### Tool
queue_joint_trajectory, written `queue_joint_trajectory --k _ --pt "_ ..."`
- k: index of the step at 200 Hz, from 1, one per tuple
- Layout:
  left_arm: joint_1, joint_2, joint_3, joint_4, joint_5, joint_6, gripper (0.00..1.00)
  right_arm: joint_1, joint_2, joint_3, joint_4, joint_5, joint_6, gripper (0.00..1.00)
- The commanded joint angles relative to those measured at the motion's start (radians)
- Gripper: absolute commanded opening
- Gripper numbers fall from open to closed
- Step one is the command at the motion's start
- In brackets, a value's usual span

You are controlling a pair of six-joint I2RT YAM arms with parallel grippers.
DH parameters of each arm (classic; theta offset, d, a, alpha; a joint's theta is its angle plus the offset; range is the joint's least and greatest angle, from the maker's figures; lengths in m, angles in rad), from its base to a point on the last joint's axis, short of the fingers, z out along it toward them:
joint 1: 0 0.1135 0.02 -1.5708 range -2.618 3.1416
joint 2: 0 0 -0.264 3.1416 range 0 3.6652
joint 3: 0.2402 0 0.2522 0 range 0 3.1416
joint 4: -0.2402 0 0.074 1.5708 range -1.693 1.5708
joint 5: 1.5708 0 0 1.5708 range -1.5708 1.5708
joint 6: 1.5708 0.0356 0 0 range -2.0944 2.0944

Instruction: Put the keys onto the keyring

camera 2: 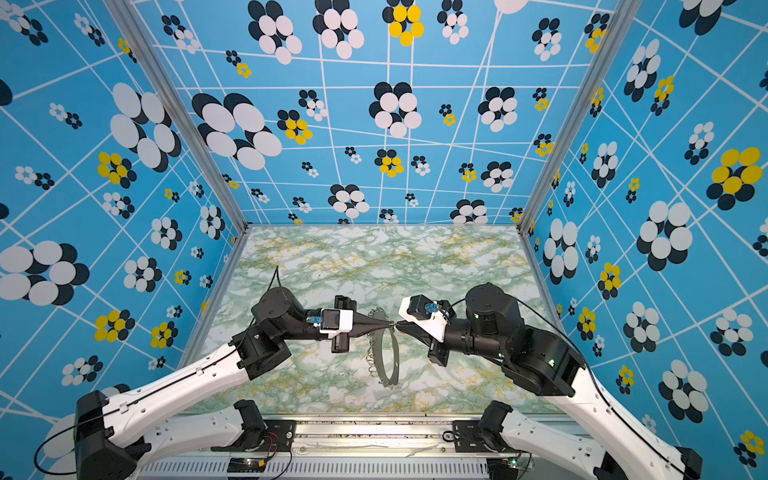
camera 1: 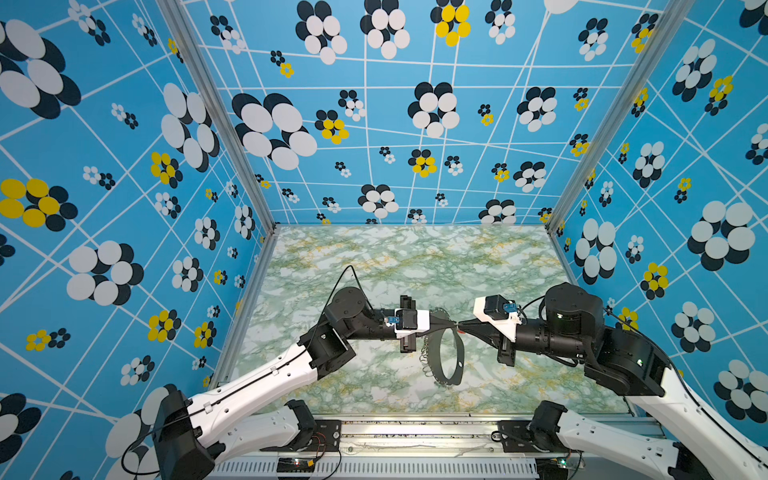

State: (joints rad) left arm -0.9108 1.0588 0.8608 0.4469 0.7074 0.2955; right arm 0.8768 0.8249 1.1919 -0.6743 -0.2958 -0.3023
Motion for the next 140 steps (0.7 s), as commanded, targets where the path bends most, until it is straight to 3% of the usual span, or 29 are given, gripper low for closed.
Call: queue_joint_trajectory --k 1,25,107,140 --pt "0.009 0.000 -0.017 0.161 0.010 -0.064 0.00 0.008 -0.001 -0.041 0.045 -0.044 0.027 0.00" --pt "0.024 0.027 -0.046 0.309 0.020 -0.162 0.00 0.008 0.002 -0.072 0.096 -0.093 0.061 0.00" --pt "0.031 0.101 -0.097 0.500 -0.006 -0.244 0.00 0.027 0.017 -0.158 0.289 -0.228 0.164 0.00" --pt "0.048 0.097 -0.114 0.513 0.011 -0.249 0.00 0.027 -0.036 -0.143 0.197 -0.097 0.115 0.21"
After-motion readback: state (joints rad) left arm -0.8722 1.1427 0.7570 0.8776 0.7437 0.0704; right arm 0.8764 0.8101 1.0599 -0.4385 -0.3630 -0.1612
